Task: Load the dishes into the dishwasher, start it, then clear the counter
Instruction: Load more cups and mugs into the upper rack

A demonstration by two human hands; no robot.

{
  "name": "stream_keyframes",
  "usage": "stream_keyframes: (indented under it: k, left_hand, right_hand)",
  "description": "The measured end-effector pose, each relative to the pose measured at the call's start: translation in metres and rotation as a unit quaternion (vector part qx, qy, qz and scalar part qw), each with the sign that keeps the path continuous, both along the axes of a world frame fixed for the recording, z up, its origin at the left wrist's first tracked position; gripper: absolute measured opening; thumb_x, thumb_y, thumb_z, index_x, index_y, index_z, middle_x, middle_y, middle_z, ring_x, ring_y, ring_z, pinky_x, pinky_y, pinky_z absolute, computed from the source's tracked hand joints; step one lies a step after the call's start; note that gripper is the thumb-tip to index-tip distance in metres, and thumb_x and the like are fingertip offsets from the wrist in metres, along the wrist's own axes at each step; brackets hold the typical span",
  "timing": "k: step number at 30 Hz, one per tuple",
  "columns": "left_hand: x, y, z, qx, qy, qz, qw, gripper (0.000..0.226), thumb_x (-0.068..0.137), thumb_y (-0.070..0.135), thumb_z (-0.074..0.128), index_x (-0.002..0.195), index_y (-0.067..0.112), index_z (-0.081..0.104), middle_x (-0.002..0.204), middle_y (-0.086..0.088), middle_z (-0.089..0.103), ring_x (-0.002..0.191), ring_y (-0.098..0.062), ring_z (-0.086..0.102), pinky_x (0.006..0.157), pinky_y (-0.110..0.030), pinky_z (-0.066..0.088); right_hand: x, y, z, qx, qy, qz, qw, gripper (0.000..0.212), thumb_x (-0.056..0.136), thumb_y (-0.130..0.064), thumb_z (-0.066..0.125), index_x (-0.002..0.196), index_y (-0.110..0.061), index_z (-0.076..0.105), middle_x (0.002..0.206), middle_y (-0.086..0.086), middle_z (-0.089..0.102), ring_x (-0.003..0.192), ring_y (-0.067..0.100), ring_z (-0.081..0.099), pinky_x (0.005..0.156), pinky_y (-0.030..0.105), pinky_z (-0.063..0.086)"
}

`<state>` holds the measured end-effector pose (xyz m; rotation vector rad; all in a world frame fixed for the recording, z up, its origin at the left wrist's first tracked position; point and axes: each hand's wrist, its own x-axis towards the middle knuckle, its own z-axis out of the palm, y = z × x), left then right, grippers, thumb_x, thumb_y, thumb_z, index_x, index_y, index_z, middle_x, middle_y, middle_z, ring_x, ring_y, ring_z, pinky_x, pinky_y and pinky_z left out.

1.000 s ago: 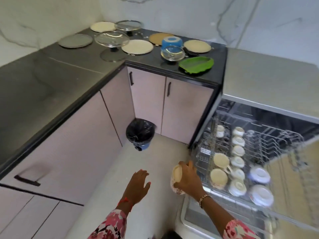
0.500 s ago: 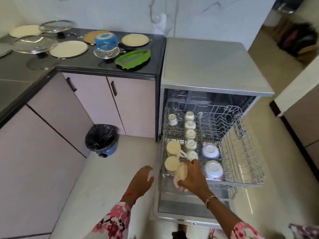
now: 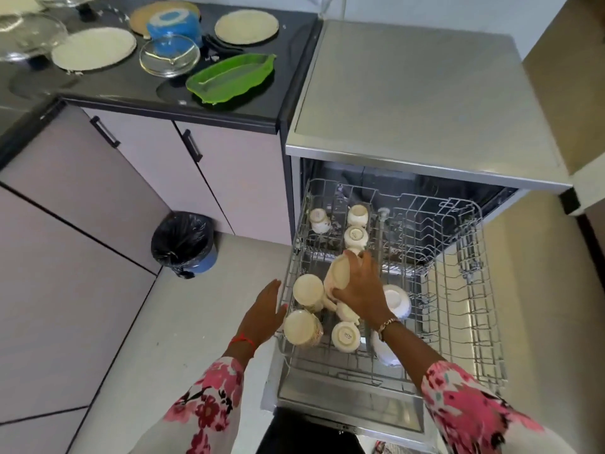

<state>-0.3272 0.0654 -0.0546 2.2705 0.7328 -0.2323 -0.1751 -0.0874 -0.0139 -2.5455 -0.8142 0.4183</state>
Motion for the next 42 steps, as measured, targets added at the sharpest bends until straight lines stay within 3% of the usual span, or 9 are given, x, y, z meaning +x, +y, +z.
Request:
stream_keyframes:
  k: [6,8,11,19,24,30,35,39,42]
  left_hand:
    - [0.043,0.022,-0.031,-0.026,0.052,-0.018,0.998,0.057,0.098,0.018,0.037,0.146,0.004,0.009,0.155,-0.011,0.013,0.143,-0.021,0.016,0.114,-0.025,0.012]
    - [0.05,0.025,-0.038,-0.011,0.079,-0.039,0.996,0.053,0.099,0.016,0.034,0.146,0.003,0.011,0.151,-0.014,0.026,0.137,-0.025,0.03,0.111,-0.027,0.022]
    - [0.054,0.031,-0.055,0.044,0.124,-0.082,0.988,0.052,0.097,0.007,0.031,0.145,0.003,0.01,0.127,-0.02,0.052,0.112,-0.029,0.054,0.093,-0.031,0.041]
    - [0.052,0.031,-0.065,0.059,0.086,-0.072,0.992,0.048,0.097,0.007,0.032,0.144,0.004,0.02,0.106,-0.019,0.063,0.093,-0.029,0.061,0.077,-0.03,0.046]
    - [0.05,0.03,-0.066,0.053,0.072,-0.063,0.994,0.048,0.095,0.004,0.035,0.142,0.001,0.025,0.097,-0.019,0.065,0.084,-0.028,0.063,0.067,-0.023,0.039]
    - [0.052,0.027,-0.061,0.038,0.053,-0.067,0.996,0.052,0.094,0.003,0.042,0.142,0.001,0.023,0.1,-0.019,0.065,0.086,-0.028,0.064,0.077,-0.029,0.049]
    - [0.052,0.027,-0.054,0.028,0.082,-0.073,0.994,0.053,0.096,0.002,0.036,0.145,0.004,0.016,0.105,-0.019,0.063,0.089,-0.027,0.063,0.078,-0.027,0.049]
    - [0.047,0.033,-0.035,0.004,0.105,-0.082,0.991,0.054,0.096,0.005,0.036,0.146,0.01,0.016,0.139,-0.015,0.045,0.121,-0.027,0.05,0.099,-0.031,0.04]
    - [0.032,0.042,-0.014,0.008,0.104,-0.065,0.992,0.049,0.098,0.011,0.035,0.145,0.013,0.022,0.149,-0.006,0.032,0.136,-0.019,0.033,0.107,-0.025,0.027]
  right_hand:
    - [0.043,0.051,-0.045,-0.019,0.023,0.004,1.0,0.085,0.076,-0.031,0.072,0.143,-0.011,0.025,0.144,0.018,0.02,0.13,0.036,0.026,0.098,0.042,0.04]
    - [0.051,0.061,-0.056,-0.026,0.028,0.013,0.999,0.086,0.076,-0.032,0.072,0.144,-0.011,0.024,0.147,0.018,0.017,0.135,0.036,0.021,0.102,0.042,0.037]
    - [0.061,0.081,-0.081,-0.039,0.057,0.026,0.997,0.093,0.072,-0.033,0.076,0.144,-0.011,0.022,0.148,0.019,0.013,0.135,0.041,0.02,0.104,0.046,0.038]
    - [0.061,0.105,-0.112,-0.09,0.082,0.077,0.99,0.091,0.073,-0.035,0.076,0.144,-0.015,0.023,0.149,0.016,0.012,0.135,0.04,0.021,0.105,0.046,0.035]
    - [0.054,0.107,-0.114,-0.091,0.092,0.079,0.989,0.085,0.078,-0.031,0.072,0.144,-0.015,0.022,0.148,0.015,0.013,0.134,0.036,0.021,0.102,0.043,0.038]
    - [0.062,0.102,-0.117,-0.098,0.136,0.107,0.98,0.088,0.082,-0.034,0.067,0.148,-0.015,0.012,0.152,0.014,0.006,0.139,0.039,0.011,0.107,0.046,0.031]
    - [0.064,0.092,-0.113,-0.061,0.185,0.1,0.976,0.096,0.081,-0.036,0.068,0.149,-0.015,0.003,0.154,0.007,0.004,0.141,0.034,0.011,0.111,0.046,0.026]
    - [0.06,0.091,-0.095,-0.082,0.155,0.079,0.981,0.092,0.083,-0.041,0.064,0.148,-0.015,0.005,0.156,0.006,0.002,0.142,0.035,0.008,0.113,0.054,0.019]
    - [0.056,0.098,-0.069,-0.061,0.126,0.099,0.985,0.081,0.088,-0.036,0.059,0.147,-0.009,0.01,0.154,0.013,0.01,0.14,0.032,0.017,0.112,0.046,0.026]
